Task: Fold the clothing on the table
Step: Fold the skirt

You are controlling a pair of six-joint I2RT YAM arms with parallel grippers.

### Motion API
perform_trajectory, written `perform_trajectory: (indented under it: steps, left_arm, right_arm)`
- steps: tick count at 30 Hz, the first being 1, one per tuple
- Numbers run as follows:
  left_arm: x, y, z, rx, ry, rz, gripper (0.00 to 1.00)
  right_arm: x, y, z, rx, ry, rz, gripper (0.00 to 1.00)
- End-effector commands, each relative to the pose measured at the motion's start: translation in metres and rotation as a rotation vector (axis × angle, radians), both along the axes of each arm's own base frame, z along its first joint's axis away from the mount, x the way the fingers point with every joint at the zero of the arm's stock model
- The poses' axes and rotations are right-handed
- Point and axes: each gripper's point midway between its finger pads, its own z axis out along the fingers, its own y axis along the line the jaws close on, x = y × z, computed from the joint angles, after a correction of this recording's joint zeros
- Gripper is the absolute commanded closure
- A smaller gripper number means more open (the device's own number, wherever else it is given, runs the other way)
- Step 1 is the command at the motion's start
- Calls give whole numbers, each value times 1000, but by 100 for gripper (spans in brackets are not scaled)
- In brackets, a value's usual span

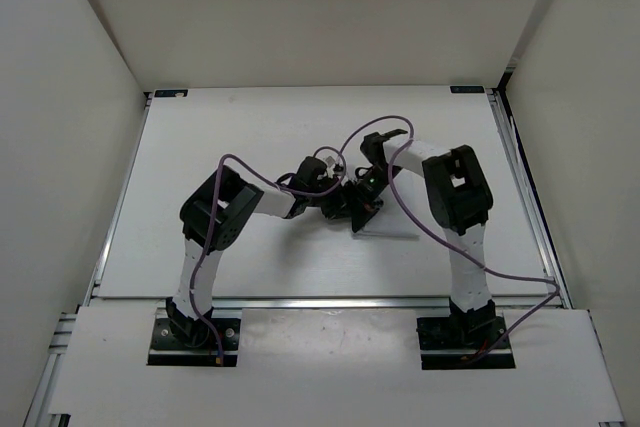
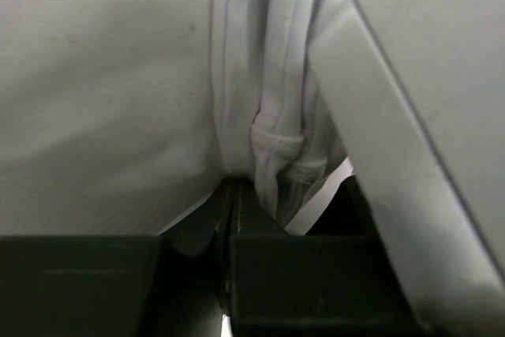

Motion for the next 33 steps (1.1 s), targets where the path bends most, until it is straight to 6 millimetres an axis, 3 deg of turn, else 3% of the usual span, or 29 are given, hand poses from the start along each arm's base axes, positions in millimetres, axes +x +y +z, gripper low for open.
perform_trajectory:
  steps: [1,6,10,14,15,16,25,32,33]
  left_arm:
    - [-40,12,-52,138,116,-33,100]
    - [-29,12,-37,125,82,-24,100]
    - [-14,18,-16,132,26,-16,100]
    - [2,29,-1,118,6,17,100]
    - [10,32,2,112,-1,29,100]
    - [7,31,3,108,6,13,100]
    - [67,14,41,45,-73,14,100]
    - [90,-9,65,-26,-83,-33,100]
    - [91,-10,60,-30,-69,-34,100]
  right_arm:
    - [-4,10,22,119,-3,17,100]
    - [5,-7,78,265,-123,-17,100]
    - [19,-33,105,268,-213,-60,81]
    - [16,-56,88,135,-288,-53,31]
    - [15,-63,78,97,-307,-41,27]
    - [13,-65,75,89,-322,-21,28]
    - [36,-86,36,-3,-433,6,29]
    - [48,-94,15,-78,-579,128,31]
    - [47,-93,13,-78,-585,156,31]
